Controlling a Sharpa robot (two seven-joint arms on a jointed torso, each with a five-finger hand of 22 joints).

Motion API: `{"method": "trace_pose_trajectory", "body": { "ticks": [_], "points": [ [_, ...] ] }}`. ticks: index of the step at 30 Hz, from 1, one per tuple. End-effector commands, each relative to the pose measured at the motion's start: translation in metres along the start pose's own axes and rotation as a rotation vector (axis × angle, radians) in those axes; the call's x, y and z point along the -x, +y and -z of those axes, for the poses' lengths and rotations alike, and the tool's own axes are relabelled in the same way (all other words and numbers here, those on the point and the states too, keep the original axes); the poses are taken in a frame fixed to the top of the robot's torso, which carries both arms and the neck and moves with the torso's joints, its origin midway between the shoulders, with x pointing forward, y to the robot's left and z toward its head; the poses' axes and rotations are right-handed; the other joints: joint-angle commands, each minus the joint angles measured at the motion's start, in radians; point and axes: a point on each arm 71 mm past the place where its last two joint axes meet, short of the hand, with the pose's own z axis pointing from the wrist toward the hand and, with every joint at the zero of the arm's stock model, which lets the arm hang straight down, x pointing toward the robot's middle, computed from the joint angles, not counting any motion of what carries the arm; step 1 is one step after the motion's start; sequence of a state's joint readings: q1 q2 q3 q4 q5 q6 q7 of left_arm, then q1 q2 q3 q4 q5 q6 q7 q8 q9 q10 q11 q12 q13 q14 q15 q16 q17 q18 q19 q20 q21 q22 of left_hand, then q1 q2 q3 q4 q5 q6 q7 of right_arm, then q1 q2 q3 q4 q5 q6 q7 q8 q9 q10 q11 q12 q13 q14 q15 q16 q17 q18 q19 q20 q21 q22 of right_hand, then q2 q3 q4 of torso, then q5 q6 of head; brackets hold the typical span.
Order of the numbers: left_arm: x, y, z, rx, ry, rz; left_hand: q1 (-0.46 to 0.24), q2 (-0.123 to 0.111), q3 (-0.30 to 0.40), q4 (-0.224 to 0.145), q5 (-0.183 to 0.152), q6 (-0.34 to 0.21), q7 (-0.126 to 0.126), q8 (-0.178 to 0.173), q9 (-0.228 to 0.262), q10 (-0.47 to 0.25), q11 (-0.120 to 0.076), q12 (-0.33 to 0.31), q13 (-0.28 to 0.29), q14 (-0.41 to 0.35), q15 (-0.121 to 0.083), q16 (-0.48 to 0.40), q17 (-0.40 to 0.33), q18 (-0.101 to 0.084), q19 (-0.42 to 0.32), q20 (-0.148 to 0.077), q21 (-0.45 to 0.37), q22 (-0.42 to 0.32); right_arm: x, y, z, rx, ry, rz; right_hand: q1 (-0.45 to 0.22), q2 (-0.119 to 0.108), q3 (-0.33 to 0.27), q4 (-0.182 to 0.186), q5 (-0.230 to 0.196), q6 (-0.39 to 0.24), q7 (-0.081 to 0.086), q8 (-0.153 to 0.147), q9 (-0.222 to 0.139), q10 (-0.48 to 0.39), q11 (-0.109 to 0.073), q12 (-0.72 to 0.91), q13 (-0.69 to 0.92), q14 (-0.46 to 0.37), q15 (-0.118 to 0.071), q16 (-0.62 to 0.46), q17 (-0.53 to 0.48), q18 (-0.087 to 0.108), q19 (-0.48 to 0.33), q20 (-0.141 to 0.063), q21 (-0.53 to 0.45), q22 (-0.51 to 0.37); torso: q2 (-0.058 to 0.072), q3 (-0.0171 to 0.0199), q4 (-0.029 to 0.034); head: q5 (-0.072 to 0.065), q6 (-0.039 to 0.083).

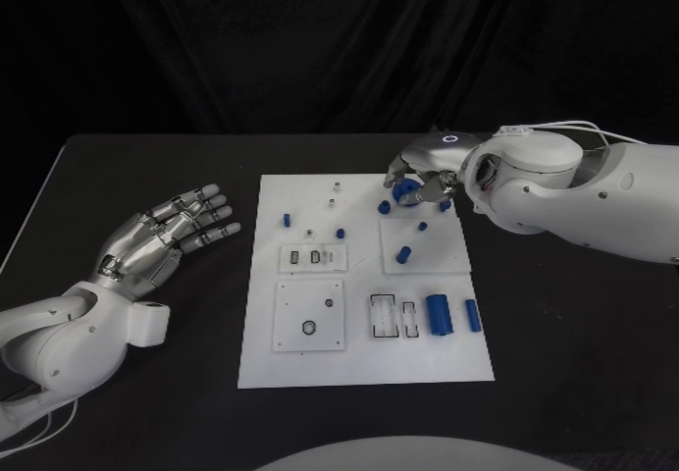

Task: Assemble the parts on the task board

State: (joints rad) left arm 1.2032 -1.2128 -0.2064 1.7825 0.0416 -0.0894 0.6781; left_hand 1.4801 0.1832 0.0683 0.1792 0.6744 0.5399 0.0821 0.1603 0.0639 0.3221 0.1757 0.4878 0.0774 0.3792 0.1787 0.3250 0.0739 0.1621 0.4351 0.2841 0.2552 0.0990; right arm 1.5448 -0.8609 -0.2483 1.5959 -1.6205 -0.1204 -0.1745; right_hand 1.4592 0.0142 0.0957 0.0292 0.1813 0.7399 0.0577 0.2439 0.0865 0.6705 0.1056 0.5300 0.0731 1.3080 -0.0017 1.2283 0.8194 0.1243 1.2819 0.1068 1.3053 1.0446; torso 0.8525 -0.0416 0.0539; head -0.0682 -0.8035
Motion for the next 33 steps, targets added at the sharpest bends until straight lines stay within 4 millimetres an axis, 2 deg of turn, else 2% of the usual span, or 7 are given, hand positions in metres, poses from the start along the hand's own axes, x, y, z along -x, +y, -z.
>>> {"method": "trace_pose_trajectory", "body": {
  "ticks": [1,5,10,18,20,26,33],
  "points": [
    [-0.002,-0.014,0.000,-0.189,0.013,0.017,0.002,-0.008,0.007,-0.001,0.004,0.005,0.000,0.006,0.001,0.005,0.004,0.005,-0.001,0.004,0.000,0.005,0.000,0.016,-0.002,0.000,0.000,-0.001,0.000,0.001,0.002,0.007,-0.034,0.013,0.000,-0.008,0.002,0.004,-0.003,0.004,-0.002,-0.008,0.002,0.012,-0.002,-0.003,0.001,0.009,-0.001,0.008,0.004,-0.016,0.006,-0.001,0.005,0.003,-0.004,0.0014,-0.0030,0.004,-0.004],
    [-0.001,-0.014,0.000,-0.189,0.013,0.019,0.002,-0.008,0.009,-0.001,0.004,0.005,0.000,0.005,0.001,0.005,0.005,0.005,-0.001,0.004,0.000,0.005,0.000,0.016,-0.003,0.000,0.000,-0.001,-0.002,0.003,0.002,0.018,-0.035,0.009,0.003,-0.008,0.004,0.004,-0.001,0.007,-0.002,-0.009,0.003,0.015,-0.003,-0.004,0.001,0.010,-0.001,0.009,0.007,-0.016,0.007,-0.001,0.006,0.006,-0.005,0.0022,-0.0040,0.003,-0.005],
    [-0.001,-0.014,0.000,-0.187,0.015,0.024,0.002,-0.008,0.009,-0.001,0.004,0.005,0.000,0.005,0.001,0.005,0.005,0.005,-0.001,0.004,0.000,0.005,0.000,0.016,-0.003,0.000,0.000,-0.001,-0.005,0.006,0.000,0.037,-0.044,0.004,0.010,-0.008,0.013,0.004,0.009,0.007,0.000,-0.015,0.004,0.021,-0.003,-0.007,0.001,0.011,-0.002,0.011,0.012,-0.017,0.008,-0.002,0.007,0.010,-0.005,0.0030,-0.0008,-0.003,-0.003],
    [0.000,-0.013,0.000,-0.180,0.010,0.033,0.002,-0.008,0.014,-0.002,0.004,0.006,0.002,0.006,0.001,0.005,0.007,0.005,-0.001,0.003,0.002,0.005,0.000,0.015,-0.004,0.001,-0.001,-0.002,-0.009,0.009,-0.005,0.062,-0.063,-0.002,0.020,-0.014,0.048,0.013,0.052,-0.006,0.003,-0.050,0.003,0.053,0.001,-0.032,-0.005,0.026,-0.001,0.026,0.044,-0.020,0.021,-0.002,0.021,0.038,-0.009,0.0029,-0.0046,-0.001,-0.006],
    [0.000,-0.013,0.000,-0.177,0.010,0.034,0.002,-0.008,0.014,-0.002,0.004,0.006,0.002,0.006,0.001,0.005,0.007,0.005,-0.001,0.003,0.002,0.005,0.000,0.015,-0.004,0.001,-0.001,-0.002,-0.011,0.009,-0.007,0.063,-0.056,-0.002,0.022,-0.017,0.057,0.015,0.056,-0.016,0.000,-0.061,0.001,0.056,0.002,-0.041,-0.006,0.027,0.000,0.026,0.045,-0.020,0.021,-0.001,0.021,0.040,-0.010,0.0025,-0.0026,-0.002,-0.008],
    [0.000,-0.011,-0.002,-0.171,0.016,0.039,0.001,-0.009,0.021,-0.002,0.003,0.015,0.006,0.008,0.002,0.008,0.012,0.007,-0.001,0.004,0.003,0.006,-0.001,0.014,-0.005,0.002,-0.001,-0.002,-0.017,0.013,-0.012,0.073,-0.039,-0.003,0.021,-0.017,0.066,0.019,0.055,-0.005,0.004,-0.062,0.003,0.061,0.005,-0.049,-0.006,0.027,0.002,0.027,0.047,-0.021,0.021,0.001,0.021,0.042,-0.011,0.0023,-0.0016,-0.010,-0.008],
    [0.001,-0.010,-0.003,-0.164,0.019,0.041,0.001,-0.009,0.024,-0.002,0.003,0.018,0.007,0.010,0.002,0.009,0.014,0.007,-0.001,0.004,0.004,0.006,-0.001,0.014,-0.006,0.002,-0.002,-0.003,-0.022,0.016,-0.015,0.086,-0.028,-0.005,0.016,-0.020,0.075,0.027,0.049,0.007,0.006,-0.064,0.005,0.076,0.006,-0.056,-0.006,0.030,0.004,0.029,0.053,-0.021,0.023,0.003,0.024,0.049,-0.012,0.0014,-0.0020,-0.007,-0.010]
  ]
}}
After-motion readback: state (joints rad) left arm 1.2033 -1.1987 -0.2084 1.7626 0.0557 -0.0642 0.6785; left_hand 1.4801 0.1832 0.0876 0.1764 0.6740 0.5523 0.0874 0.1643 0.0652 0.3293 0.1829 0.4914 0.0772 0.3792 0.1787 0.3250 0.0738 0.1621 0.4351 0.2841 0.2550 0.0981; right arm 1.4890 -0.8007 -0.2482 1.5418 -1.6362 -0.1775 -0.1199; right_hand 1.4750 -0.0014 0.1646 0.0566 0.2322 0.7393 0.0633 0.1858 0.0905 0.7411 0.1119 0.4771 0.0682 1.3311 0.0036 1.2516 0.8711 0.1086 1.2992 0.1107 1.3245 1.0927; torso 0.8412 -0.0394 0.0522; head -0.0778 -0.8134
